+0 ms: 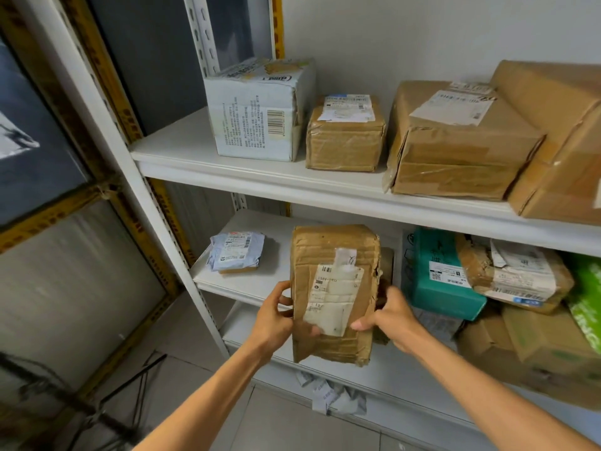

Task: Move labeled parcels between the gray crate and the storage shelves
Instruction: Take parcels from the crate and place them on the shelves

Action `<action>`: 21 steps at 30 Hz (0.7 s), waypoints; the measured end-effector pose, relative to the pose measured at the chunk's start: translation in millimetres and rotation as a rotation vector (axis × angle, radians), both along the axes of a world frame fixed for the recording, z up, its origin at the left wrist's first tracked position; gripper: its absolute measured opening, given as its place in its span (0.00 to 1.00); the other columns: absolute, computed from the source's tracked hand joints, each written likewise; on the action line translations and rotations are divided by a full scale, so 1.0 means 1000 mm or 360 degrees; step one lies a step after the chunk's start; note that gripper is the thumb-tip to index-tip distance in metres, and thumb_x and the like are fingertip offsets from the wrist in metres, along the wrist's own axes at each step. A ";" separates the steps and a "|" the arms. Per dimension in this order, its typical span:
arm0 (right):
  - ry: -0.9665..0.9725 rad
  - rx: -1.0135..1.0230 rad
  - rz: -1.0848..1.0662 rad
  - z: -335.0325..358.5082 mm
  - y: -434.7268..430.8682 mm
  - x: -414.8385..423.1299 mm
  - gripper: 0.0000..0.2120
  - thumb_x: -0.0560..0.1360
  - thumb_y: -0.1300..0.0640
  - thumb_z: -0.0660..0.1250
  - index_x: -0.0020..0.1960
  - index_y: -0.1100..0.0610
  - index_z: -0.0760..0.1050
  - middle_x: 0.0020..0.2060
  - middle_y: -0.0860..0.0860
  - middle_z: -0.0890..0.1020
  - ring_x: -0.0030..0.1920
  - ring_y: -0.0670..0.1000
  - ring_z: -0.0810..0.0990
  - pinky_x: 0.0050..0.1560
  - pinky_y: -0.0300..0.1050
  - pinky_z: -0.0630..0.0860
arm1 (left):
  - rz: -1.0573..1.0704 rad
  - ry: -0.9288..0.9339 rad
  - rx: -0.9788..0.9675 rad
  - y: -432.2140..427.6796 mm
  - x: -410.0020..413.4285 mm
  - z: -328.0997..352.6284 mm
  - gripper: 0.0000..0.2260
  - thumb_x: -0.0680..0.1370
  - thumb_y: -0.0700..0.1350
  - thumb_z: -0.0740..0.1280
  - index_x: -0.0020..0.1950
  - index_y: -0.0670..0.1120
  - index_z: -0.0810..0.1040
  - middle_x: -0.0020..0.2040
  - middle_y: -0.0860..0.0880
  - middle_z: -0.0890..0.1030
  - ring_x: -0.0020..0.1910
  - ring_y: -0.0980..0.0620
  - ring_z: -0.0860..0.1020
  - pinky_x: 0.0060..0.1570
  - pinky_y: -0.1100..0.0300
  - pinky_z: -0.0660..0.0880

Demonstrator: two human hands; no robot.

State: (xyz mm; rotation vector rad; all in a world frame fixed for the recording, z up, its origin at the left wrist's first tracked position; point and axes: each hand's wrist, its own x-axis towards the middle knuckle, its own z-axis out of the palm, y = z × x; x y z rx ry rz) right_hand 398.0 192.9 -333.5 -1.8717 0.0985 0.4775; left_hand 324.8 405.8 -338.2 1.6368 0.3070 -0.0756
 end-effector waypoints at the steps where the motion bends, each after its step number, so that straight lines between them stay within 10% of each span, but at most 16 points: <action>1: 0.0069 0.0075 -0.0022 0.000 -0.004 0.003 0.36 0.59 0.73 0.78 0.63 0.61 0.68 0.54 0.54 0.79 0.58 0.55 0.77 0.60 0.53 0.75 | 0.0012 0.0010 0.0055 -0.001 0.000 0.001 0.36 0.57 0.48 0.84 0.61 0.55 0.73 0.53 0.45 0.79 0.52 0.48 0.82 0.49 0.50 0.82; 6: 0.0413 0.0495 -0.0104 -0.001 -0.019 0.005 0.28 0.67 0.78 0.68 0.65 0.69 0.68 0.54 0.61 0.80 0.59 0.60 0.77 0.51 0.50 0.78 | -0.0095 0.0022 0.0000 -0.012 -0.001 0.006 0.41 0.54 0.58 0.82 0.63 0.60 0.68 0.61 0.48 0.72 0.58 0.48 0.77 0.49 0.54 0.81; 12: 0.0383 0.0618 -0.0140 -0.001 -0.012 -0.001 0.21 0.64 0.69 0.74 0.56 0.62 0.75 0.50 0.56 0.84 0.59 0.57 0.78 0.71 0.63 0.64 | -0.0184 0.0101 0.0094 -0.001 0.010 0.012 0.47 0.51 0.57 0.79 0.69 0.59 0.66 0.59 0.47 0.73 0.57 0.48 0.76 0.48 0.53 0.81; 15: 0.0222 0.0528 -0.0077 0.008 -0.007 0.001 0.28 0.66 0.67 0.75 0.62 0.56 0.70 0.52 0.55 0.81 0.60 0.54 0.76 0.71 0.57 0.64 | -0.0083 0.0168 -0.0113 0.004 0.014 0.019 0.45 0.50 0.55 0.79 0.66 0.55 0.69 0.57 0.45 0.77 0.53 0.45 0.80 0.43 0.52 0.81; 21: -0.0191 0.0153 0.0451 0.029 -0.009 0.006 0.48 0.64 0.51 0.79 0.77 0.48 0.57 0.72 0.52 0.68 0.73 0.54 0.64 0.73 0.57 0.58 | -0.0099 0.0305 -0.0593 0.023 0.018 0.016 0.34 0.63 0.52 0.77 0.66 0.43 0.75 0.61 0.39 0.80 0.61 0.36 0.77 0.64 0.38 0.71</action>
